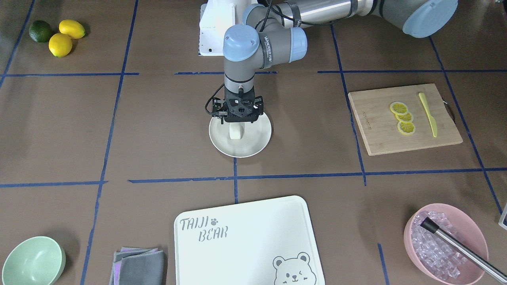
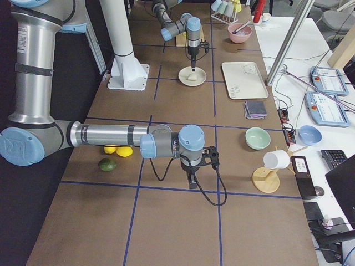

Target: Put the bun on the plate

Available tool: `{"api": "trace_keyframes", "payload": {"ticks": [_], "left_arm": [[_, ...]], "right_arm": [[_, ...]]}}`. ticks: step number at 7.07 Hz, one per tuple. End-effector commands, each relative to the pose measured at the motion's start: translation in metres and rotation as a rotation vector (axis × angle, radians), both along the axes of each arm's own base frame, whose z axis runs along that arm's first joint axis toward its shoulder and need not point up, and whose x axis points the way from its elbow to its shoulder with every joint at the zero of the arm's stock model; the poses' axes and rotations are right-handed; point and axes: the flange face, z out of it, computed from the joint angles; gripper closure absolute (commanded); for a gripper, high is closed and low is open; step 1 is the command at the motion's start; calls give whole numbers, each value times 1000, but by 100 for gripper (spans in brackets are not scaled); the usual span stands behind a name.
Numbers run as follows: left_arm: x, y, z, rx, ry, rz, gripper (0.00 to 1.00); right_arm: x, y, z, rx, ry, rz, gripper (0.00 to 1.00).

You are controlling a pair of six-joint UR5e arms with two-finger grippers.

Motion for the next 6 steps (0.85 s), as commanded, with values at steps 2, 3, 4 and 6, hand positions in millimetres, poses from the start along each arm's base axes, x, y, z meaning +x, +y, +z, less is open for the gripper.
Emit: {"api": "trace_keyframes", "payload": {"ticks": [2, 3, 4, 6], "left_arm": [[-223, -45, 154, 104, -10, 191, 0], [-307, -65, 200, 146, -1, 220, 0], [-393, -68, 247, 177, 22, 223, 0], [-544, -18, 355, 57, 74, 63, 0]], "right_arm": [[-1, -2, 0, 2, 3, -1, 0], [0, -3, -2, 5, 3, 0, 0], [-1, -3, -2, 5, 3, -1, 0], [0, -3, -2, 5, 1, 0, 0]]}}
